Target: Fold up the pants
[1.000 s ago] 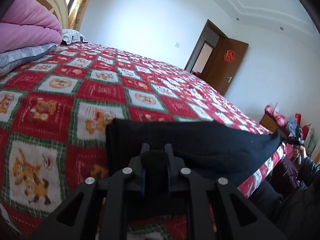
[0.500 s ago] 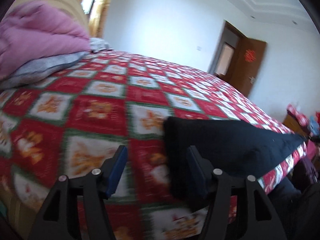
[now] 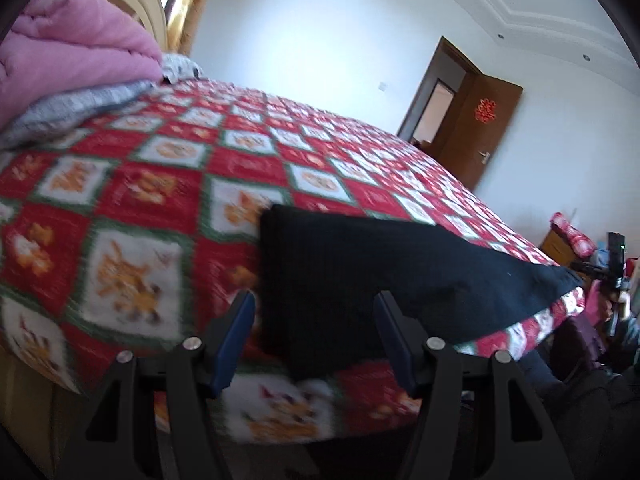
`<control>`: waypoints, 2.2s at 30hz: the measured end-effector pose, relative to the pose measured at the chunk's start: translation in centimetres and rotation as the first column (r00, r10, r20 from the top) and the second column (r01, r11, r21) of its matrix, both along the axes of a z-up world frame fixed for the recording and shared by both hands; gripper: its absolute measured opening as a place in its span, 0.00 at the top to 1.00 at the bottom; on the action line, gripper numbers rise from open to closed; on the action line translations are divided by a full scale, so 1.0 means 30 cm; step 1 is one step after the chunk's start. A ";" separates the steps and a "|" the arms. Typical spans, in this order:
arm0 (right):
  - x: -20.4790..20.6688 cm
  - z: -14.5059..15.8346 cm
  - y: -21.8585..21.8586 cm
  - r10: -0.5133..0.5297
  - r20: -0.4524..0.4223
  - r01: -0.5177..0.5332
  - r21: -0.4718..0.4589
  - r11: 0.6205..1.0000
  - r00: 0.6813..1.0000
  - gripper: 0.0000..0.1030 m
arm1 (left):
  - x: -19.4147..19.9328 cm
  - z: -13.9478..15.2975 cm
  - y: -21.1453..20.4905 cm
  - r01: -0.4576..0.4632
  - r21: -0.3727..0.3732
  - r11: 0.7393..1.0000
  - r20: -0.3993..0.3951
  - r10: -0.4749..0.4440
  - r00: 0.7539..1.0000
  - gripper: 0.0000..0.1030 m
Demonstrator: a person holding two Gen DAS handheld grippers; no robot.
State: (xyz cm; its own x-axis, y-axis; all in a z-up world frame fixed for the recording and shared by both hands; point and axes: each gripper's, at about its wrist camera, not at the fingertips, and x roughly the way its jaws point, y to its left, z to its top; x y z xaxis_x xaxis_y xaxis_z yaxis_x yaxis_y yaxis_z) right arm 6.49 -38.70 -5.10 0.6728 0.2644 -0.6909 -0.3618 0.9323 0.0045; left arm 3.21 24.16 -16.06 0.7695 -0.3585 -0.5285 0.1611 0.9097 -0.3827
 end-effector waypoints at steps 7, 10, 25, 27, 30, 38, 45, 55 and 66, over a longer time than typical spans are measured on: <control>0.028 -0.157 0.512 0.317 -0.079 -0.312 0.064 0.948 0.945 0.42 | -0.018 -0.074 -0.032 0.013 -0.022 1.000 -0.103 -0.016 0.995 0.43; 0.045 -0.209 0.680 0.334 -0.067 -0.335 -0.006 0.942 0.940 0.42 | -0.020 -0.083 -0.036 0.009 -0.064 0.998 -0.103 -0.015 0.995 0.43; 0.060 -0.367 1.084 0.481 -0.084 -0.489 -0.135 0.862 0.873 0.42 | 0.002 -0.058 -0.032 -0.014 0.025 1.000 -0.128 0.017 0.992 0.91; 0.064 -0.388 1.094 0.478 -0.100 -0.488 -0.152 0.860 0.873 0.42 | 0.010 -0.057 -0.025 -0.018 0.022 1.000 -0.133 0.021 0.991 0.91; 0.068 -0.391 1.094 0.485 -0.120 -0.498 -0.146 0.855 0.866 0.42 | 0.016 -0.010 0.001 -0.039 0.055 0.998 -0.116 0.045 0.992 0.91; 0.099 -0.384 1.091 0.464 -0.123 -0.476 -0.107 0.873 0.877 0.42 | 0.102 0.104 0.036 -0.089 0.079 0.993 -0.040 0.092 0.995 0.80; 0.094 -0.355 1.068 0.433 -0.077 -0.439 -0.103 0.893 0.898 0.42 | 0.298 0.035 -0.011 -0.095 0.061 0.994 -0.107 0.101 0.989 0.51; 0.067 -0.353 1.082 0.476 -0.046 -0.478 -0.118 0.870 0.878 0.42 | 0.366 0.030 -0.003 -0.099 0.093 0.991 -0.171 0.114 0.979 0.92; 0.006 -0.415 1.200 0.536 -0.033 -0.528 -0.228 0.818 0.844 0.78 | 0.402 0.004 0.031 -0.153 0.032 0.988 -0.180 0.156 0.971 0.92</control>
State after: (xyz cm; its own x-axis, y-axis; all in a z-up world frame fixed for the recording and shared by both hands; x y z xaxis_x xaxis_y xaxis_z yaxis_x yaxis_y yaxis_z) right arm 6.66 -2.71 -17.56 0.4937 0.4314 -0.7551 -0.7982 0.5694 -0.1966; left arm 15.26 25.07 -15.93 0.7057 -0.2321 -0.6694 -0.0522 0.9252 -0.3758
